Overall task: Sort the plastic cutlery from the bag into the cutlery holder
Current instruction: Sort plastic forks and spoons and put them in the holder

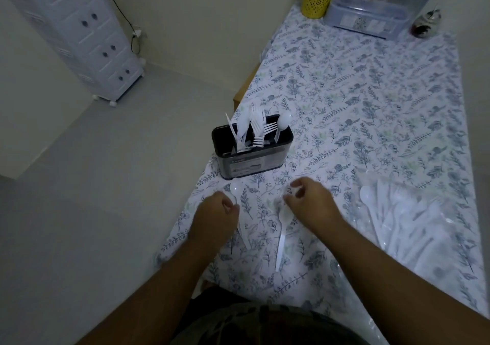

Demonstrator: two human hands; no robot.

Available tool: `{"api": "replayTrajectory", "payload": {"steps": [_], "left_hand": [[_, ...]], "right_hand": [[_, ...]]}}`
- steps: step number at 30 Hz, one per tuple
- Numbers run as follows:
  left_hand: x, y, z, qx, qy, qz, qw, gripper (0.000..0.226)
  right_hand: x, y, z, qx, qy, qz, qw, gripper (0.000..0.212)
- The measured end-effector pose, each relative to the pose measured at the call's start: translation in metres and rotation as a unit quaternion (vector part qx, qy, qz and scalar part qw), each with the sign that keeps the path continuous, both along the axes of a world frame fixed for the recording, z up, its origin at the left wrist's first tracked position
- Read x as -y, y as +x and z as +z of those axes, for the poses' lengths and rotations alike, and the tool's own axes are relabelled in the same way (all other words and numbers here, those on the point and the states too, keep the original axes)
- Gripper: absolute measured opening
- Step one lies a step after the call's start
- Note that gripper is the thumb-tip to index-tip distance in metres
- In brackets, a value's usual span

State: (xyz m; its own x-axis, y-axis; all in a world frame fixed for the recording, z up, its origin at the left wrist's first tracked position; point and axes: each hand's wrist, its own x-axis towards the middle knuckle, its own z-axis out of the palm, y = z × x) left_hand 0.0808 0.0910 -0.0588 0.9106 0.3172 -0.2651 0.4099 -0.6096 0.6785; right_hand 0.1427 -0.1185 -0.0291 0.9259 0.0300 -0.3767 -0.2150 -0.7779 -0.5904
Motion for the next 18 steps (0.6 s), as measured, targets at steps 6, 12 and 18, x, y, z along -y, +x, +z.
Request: {"api": "replayTrajectory", "payload": {"steps": [6,12,18], "left_hand": [[0.007,-0.008,-0.027,-0.109,0.087,-0.065,0.988,0.038],[0.010,-0.004,-0.028,-0.123,0.085,-0.070,0.986,0.032],[0.029,-0.030,0.009,-0.073,-0.087,-0.050,0.992,0.022]], "right_hand": [[0.001,-0.045,-0.038,-0.103,-0.079,0.030,0.991,0.034],[0.005,-0.055,-0.033,-0.098,0.068,-0.058,0.991,0.008],[-0.002,-0.057,-0.019,-0.210,0.327,-0.275,0.879,0.019]]}}
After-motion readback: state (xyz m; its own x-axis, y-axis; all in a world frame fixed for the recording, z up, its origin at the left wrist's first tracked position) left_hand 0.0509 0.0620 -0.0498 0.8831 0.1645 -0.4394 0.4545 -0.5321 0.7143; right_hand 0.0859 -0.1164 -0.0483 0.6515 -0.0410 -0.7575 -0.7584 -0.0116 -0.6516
